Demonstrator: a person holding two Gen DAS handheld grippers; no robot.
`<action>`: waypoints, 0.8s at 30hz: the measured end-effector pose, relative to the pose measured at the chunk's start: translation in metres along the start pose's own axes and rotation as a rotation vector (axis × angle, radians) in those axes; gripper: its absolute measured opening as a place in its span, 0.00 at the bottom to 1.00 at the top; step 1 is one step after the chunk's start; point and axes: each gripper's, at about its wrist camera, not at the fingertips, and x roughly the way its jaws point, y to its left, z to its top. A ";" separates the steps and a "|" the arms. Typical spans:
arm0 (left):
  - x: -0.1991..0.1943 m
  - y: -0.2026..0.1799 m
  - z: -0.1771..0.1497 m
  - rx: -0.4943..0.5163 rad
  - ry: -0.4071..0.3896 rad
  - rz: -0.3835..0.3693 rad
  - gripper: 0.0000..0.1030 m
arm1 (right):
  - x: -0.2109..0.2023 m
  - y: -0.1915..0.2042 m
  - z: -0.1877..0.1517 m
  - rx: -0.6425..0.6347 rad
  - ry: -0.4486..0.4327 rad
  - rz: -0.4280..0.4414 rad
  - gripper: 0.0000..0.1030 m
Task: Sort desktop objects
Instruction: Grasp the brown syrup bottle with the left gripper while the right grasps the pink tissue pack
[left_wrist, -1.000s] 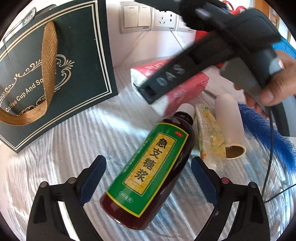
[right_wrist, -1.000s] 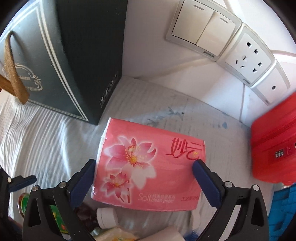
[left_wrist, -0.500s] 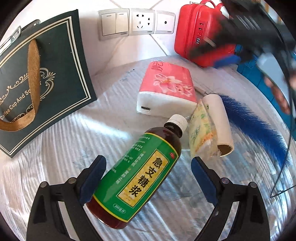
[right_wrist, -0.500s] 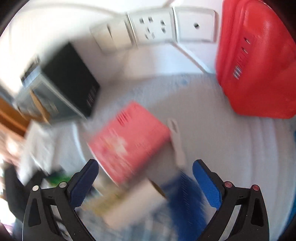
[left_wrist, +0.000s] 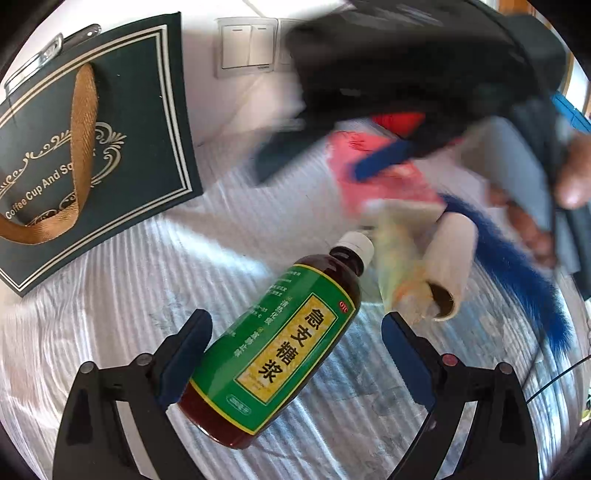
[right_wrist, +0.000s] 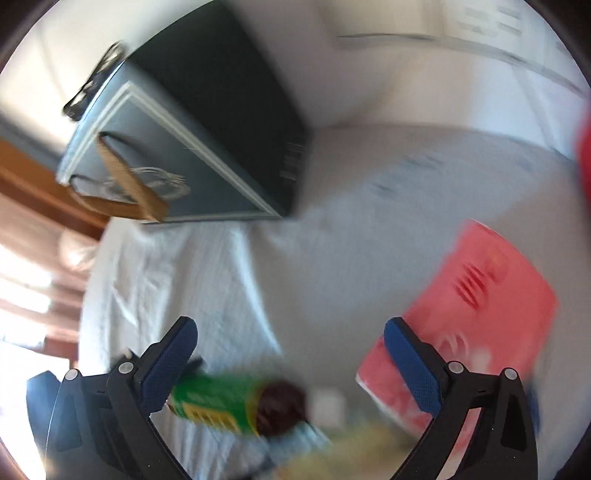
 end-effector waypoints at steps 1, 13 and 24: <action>-0.001 -0.001 -0.001 0.005 0.002 0.000 0.91 | -0.008 -0.009 -0.008 0.031 0.005 -0.015 1.00; 0.012 0.000 0.013 0.029 0.013 -0.025 0.91 | -0.067 -0.095 -0.047 0.159 -0.125 -0.125 1.00; 0.045 -0.004 0.007 0.025 0.078 -0.056 0.52 | -0.014 -0.055 -0.045 -0.069 -0.115 -0.464 0.87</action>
